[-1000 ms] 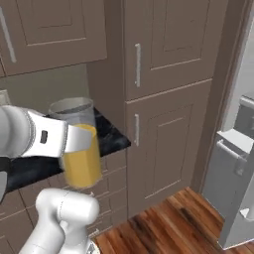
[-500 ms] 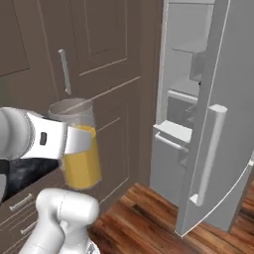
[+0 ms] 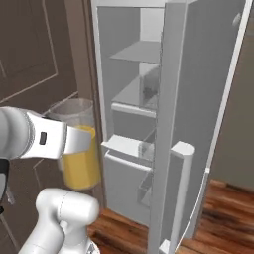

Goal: Move the grapes and kebabs from the top shelf to the second highest shelf to make space. Then, place the pitcher from the counter on the cleared top shelf.

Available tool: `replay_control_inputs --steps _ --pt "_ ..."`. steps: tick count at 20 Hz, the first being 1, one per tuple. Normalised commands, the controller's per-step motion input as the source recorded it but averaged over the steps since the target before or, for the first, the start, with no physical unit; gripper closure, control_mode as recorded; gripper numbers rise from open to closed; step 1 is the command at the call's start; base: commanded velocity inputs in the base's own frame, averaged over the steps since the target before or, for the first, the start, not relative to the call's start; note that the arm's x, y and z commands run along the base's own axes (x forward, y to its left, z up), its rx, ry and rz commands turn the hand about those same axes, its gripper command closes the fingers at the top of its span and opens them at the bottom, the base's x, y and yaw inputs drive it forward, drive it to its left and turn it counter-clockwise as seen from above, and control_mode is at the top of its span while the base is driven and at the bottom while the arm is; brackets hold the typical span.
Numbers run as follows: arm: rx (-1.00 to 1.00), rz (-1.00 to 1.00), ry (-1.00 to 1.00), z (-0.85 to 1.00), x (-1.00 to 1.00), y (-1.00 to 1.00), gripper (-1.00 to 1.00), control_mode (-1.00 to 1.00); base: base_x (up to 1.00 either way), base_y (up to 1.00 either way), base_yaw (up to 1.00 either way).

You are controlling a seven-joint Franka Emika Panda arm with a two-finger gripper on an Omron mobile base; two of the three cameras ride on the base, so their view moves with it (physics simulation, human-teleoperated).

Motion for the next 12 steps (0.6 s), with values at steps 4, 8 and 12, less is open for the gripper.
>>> replay_control_inputs --steps 4,8,12 --pt "0.00 0.00 0.00 0.00 0.00 0.00 1.00 1.00 0.94 0.56 -0.30" --pt "0.00 0.00 0.00 0.00 0.00 0.00 1.00 1.00 0.89 0.47 -0.25" --pt "0.00 0.00 0.00 0.00 0.00 0.00 1.00 1.00 0.83 0.05 -0.23"
